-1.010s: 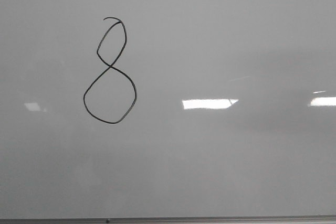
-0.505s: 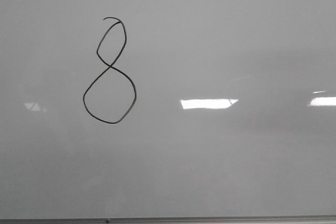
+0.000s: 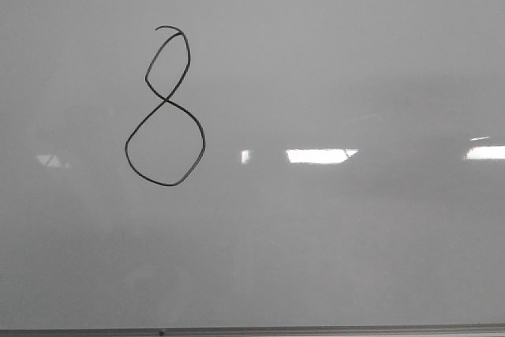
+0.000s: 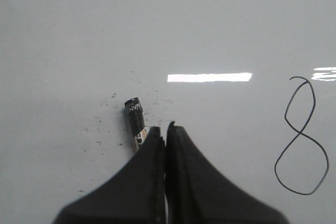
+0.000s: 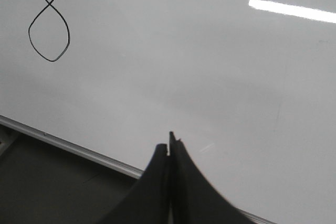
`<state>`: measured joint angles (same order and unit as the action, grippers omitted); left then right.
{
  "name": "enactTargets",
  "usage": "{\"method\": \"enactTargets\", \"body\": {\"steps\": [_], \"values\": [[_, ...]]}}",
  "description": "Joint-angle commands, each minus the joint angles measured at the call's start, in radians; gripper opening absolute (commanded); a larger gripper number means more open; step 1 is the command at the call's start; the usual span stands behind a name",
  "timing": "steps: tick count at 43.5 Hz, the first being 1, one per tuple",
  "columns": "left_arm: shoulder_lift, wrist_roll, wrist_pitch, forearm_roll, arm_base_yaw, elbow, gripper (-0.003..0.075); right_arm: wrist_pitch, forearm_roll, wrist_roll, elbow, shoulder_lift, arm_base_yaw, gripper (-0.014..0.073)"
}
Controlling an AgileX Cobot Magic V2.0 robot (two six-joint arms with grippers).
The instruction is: Write number 8 on whiteboard
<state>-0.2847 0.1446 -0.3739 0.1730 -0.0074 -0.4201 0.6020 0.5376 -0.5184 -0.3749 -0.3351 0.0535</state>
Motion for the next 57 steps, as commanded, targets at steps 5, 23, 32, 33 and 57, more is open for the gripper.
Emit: {"method": "enactTargets", "body": {"steps": [5, 23, 32, 33, 57], "values": [[0.078, -0.050, 0.203, -0.059, 0.000, 0.073, -0.0021, -0.068, 0.018, -0.001, -0.027, -0.006, -0.007, -0.0067], [0.301, -0.138, 0.300, -0.112, 0.002, 0.417, -0.0021, -0.066, 0.018, -0.001, -0.027, -0.004, -0.007, -0.0067], [0.304, -0.138, 0.309, -0.112, 0.002, 0.440, -0.0021, -0.066, 0.018, -0.001, -0.027, -0.004, -0.007, -0.0067], [0.304, -0.138, 0.309, -0.112, 0.002, 0.440, -0.0021, -0.066, 0.018, -0.001, -0.027, -0.004, -0.007, -0.0067], [0.304, -0.138, 0.309, -0.112, 0.002, 0.440, -0.0021, -0.066, 0.018, -0.001, -0.027, -0.004, -0.007, -0.0067]]}}
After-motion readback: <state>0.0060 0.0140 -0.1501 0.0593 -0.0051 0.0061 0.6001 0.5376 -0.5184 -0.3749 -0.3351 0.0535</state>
